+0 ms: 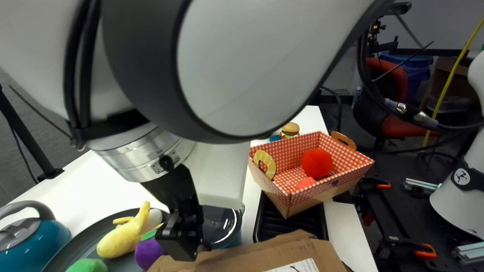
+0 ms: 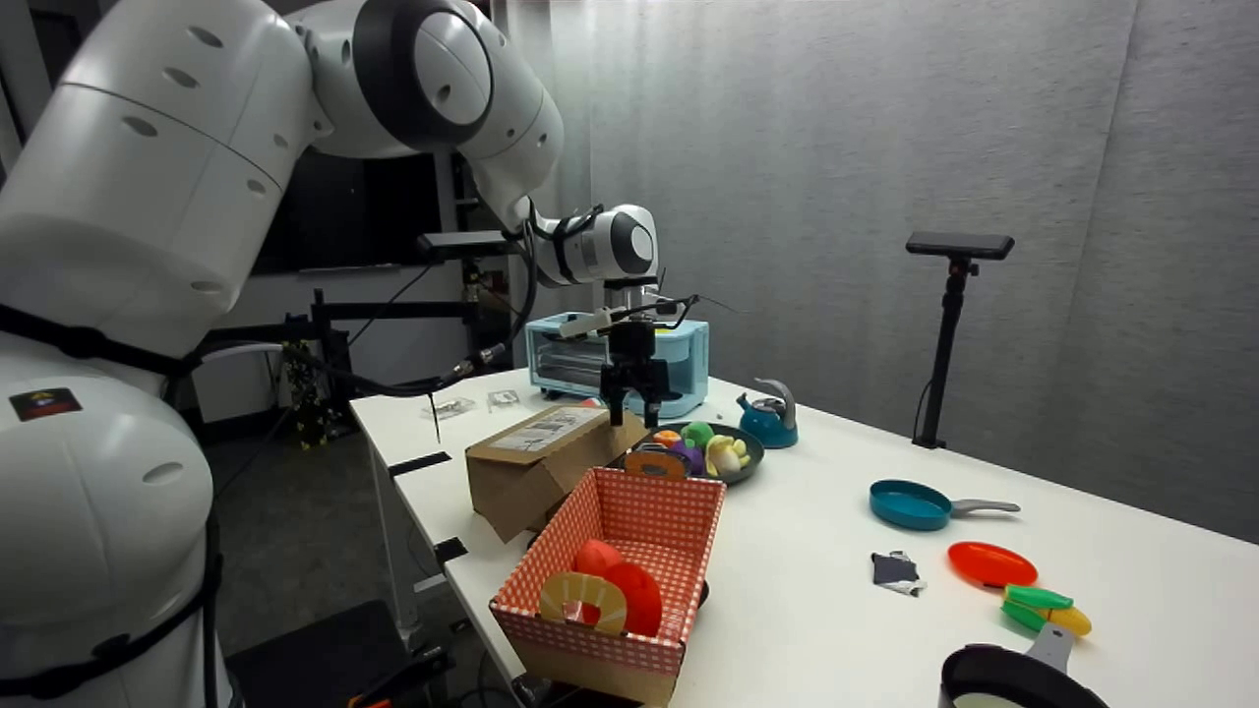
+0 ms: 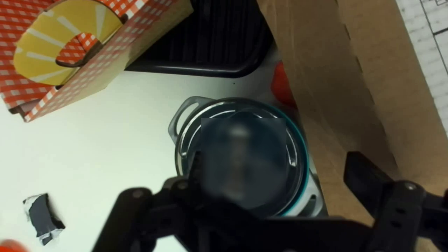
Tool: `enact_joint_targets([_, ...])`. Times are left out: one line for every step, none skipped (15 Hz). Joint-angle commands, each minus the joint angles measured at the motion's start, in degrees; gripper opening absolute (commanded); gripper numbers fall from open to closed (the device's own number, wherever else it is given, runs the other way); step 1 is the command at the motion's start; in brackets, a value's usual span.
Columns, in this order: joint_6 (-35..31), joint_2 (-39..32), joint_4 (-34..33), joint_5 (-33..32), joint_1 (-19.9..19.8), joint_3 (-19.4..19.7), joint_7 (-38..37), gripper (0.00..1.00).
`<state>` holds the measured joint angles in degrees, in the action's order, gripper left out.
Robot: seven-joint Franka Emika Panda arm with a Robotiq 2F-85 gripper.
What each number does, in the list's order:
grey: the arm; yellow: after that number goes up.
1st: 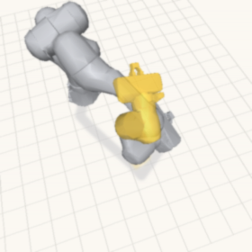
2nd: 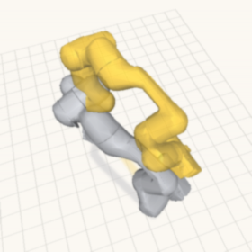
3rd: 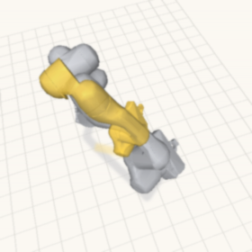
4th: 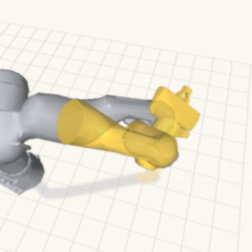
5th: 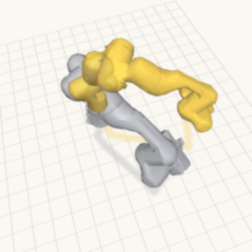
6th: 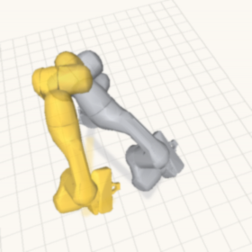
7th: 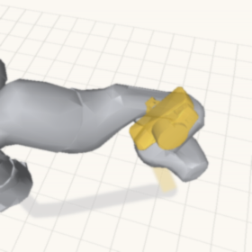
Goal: Pick up the glass lid from the box and put it on the light blue pot.
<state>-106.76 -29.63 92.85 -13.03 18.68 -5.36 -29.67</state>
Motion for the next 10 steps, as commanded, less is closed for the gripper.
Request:
enact_joint_targets([1.6,0.5,-0.2,2.1,-0.6,0.3,1.6,1.0])
enact_joint_targets([0.2,-0.1,-0.2,0.3,0.3,0.7,0.2,1.0])
enact_joint_targets([0.2,-0.1,-0.2,0.3,0.2,0.7,0.2,1.0])
enact_joint_targets([0.2,-0.1,-0.2,0.3,0.2,0.8,0.2,1.0])
enact_joint_targets([0.2,-0.1,-0.2,0.3,0.2,0.8,0.2,1.0])
enact_joint_targets([0.2,-0.1,-0.2,0.3,0.2,0.8,0.2,1.0])
enact_joint_targets([0.2,-0.1,-0.2,0.3,0.2,0.8,0.2,1.0])
enact_joint_targets([0.2,-0.1,-0.2,0.3,0.2,0.8,0.2,1.0])
enact_joint_targets([0.2,-0.1,-0.2,0.3,0.2,0.8,0.2,1.0])
enact_joint_targets([0.2,-0.1,-0.2,0.3,0.2,0.8,0.2,1.0])
